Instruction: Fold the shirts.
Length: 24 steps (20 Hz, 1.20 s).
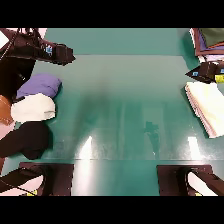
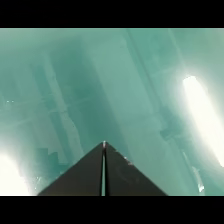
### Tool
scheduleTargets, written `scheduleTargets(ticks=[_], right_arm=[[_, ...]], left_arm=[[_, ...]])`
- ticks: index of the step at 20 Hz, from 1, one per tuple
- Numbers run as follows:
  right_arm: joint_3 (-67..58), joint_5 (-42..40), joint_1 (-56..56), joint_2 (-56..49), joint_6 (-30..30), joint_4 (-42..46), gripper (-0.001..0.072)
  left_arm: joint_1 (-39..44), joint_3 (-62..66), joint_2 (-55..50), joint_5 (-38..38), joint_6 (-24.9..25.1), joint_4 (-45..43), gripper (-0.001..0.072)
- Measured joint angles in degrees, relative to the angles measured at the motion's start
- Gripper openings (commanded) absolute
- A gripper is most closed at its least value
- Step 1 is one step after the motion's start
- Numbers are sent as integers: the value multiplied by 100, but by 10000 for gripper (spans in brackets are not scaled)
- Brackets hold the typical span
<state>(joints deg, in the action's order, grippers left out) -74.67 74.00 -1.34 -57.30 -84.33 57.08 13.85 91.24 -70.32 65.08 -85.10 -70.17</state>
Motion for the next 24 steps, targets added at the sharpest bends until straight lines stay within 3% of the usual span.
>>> scheduleTargets(ticks=[14,15,16,17,20,24], right_arm=[[4,-22,-17,0,0,2,12],[22,-35,-17,0,0,2,12],[46,-46,-17,0,-2,2,12],[85,-57,-17,0,-2,0,12],[210,-101,-17,0,-2,2,12],[234,-297,-17,0,-2,-2,12]], left_arm=[[0,0,0,-81,-2,-2,30],[0,0,0,-179,0,-48,83],[2,0,0,-275,7,-201,384],[-2,0,0,-343,9,-424,571],[-15,-4,-48,-431,-66,-1670,553],[-415,-291,-348,-479,-616,-3141,554]])
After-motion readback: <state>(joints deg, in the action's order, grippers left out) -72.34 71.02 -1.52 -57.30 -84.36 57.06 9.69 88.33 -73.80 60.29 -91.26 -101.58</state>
